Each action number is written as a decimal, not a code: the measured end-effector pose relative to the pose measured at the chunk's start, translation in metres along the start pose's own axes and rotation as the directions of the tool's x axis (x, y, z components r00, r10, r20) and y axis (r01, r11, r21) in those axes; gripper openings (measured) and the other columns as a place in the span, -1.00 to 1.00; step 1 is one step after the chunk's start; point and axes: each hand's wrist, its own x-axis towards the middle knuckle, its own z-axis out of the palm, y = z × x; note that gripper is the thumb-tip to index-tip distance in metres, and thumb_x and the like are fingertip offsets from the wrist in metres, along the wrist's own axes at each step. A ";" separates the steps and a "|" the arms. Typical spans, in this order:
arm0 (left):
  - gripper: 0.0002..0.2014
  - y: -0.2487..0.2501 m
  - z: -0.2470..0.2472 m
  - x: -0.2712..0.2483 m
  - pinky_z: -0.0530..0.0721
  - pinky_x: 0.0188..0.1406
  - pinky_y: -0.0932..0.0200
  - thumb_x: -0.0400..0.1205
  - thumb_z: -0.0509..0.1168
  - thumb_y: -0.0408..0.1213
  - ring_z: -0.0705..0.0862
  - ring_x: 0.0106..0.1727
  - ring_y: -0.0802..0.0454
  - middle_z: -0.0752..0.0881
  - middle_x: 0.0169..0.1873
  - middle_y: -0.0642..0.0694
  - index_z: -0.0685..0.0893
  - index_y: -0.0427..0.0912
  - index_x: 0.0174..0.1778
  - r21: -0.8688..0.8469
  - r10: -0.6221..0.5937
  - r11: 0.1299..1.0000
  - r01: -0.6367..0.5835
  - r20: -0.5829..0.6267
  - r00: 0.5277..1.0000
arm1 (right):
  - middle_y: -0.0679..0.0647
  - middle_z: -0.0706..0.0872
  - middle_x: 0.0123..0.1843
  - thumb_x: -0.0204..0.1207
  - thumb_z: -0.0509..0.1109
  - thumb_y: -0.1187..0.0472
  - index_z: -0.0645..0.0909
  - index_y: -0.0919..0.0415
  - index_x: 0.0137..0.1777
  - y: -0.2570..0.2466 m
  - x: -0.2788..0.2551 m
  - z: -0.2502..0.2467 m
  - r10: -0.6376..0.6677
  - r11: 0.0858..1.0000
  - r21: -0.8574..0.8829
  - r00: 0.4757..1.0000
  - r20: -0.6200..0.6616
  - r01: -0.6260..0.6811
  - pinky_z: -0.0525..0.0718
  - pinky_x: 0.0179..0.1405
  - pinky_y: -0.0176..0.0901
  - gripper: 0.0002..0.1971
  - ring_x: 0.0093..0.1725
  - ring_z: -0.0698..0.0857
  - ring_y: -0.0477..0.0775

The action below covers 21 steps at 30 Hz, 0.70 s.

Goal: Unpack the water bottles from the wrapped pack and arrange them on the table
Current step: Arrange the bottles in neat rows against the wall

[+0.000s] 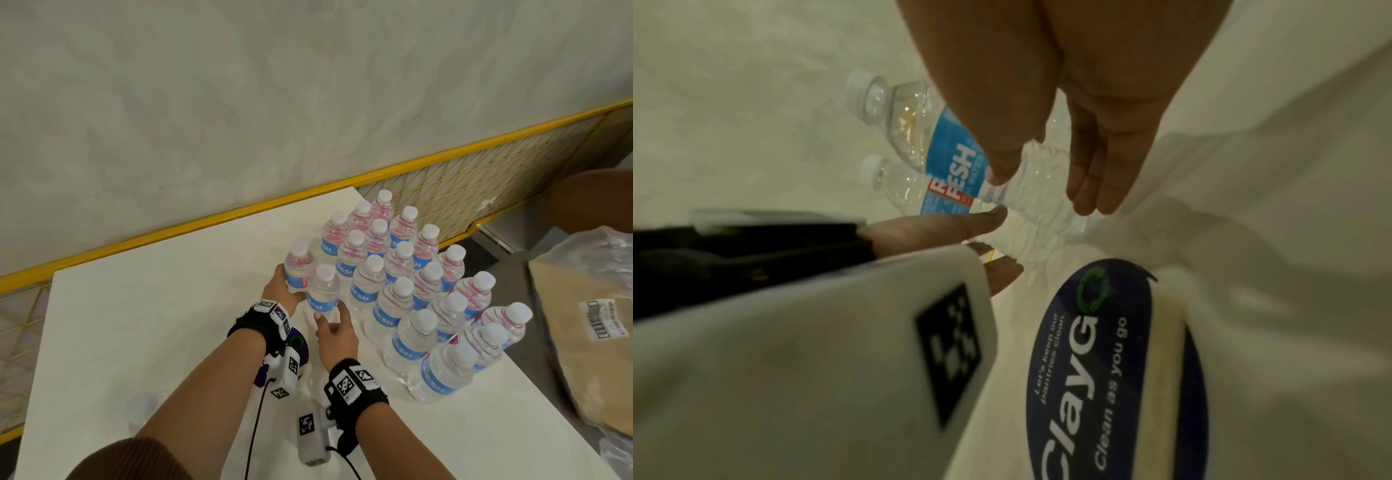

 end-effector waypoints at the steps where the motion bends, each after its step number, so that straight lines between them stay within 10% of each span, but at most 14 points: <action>1: -0.36 0.000 0.000 0.000 0.49 0.16 0.11 0.50 0.46 -0.39 0.59 0.35 -0.26 0.59 0.36 -0.25 0.36 -0.22 0.48 -0.013 0.001 1.000 -0.001 -0.015 1.000 | 0.10 0.70 -0.25 0.59 0.31 -0.01 0.25 -0.06 0.58 -0.001 0.000 0.001 -0.009 1.000 0.007 1.000 0.001 0.009 0.62 0.13 -0.13 -0.43 -0.07 0.74 0.10; 21: -0.32 -0.006 0.003 0.014 0.62 0.13 0.09 0.50 0.47 -0.18 0.76 0.02 -0.15 0.76 0.03 -0.25 0.37 0.04 0.53 -0.040 -0.027 0.999 0.025 -0.042 0.999 | 0.09 0.74 0.02 0.49 0.39 -0.11 0.17 -0.03 0.54 -0.007 0.017 0.008 0.013 0.993 0.119 0.998 0.059 -0.020 0.63 0.30 0.13 -0.31 0.08 0.74 0.10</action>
